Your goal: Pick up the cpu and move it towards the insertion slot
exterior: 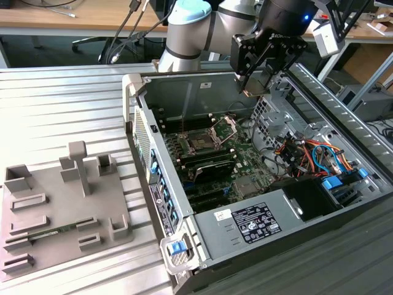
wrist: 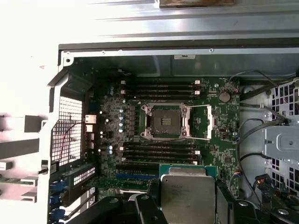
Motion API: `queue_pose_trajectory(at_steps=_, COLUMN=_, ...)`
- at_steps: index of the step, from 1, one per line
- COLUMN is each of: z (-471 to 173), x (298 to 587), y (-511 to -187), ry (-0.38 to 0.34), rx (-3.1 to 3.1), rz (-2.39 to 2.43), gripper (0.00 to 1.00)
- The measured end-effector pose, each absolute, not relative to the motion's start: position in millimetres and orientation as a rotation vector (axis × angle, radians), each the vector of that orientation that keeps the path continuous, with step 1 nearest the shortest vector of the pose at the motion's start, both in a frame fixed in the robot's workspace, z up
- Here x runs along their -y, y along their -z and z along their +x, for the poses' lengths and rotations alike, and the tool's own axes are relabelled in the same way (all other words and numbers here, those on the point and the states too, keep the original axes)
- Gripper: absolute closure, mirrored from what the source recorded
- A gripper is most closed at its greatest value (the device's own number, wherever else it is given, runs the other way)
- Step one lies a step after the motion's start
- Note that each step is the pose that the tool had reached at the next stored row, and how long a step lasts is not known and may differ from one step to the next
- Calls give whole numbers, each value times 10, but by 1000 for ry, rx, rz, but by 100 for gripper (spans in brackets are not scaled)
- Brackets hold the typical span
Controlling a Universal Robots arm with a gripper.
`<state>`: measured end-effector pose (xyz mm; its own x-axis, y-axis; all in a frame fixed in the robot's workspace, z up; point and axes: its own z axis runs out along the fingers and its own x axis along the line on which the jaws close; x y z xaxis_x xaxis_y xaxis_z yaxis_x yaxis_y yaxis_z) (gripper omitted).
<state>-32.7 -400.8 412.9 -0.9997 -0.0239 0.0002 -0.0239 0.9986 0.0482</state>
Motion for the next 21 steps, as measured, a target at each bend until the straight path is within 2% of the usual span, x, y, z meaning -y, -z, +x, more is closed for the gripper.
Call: queue_pose_trajectory(at_steps=21, z=-312, x=3942, y=-4097, ry=76, rx=3140, rz=38, gripper=45)
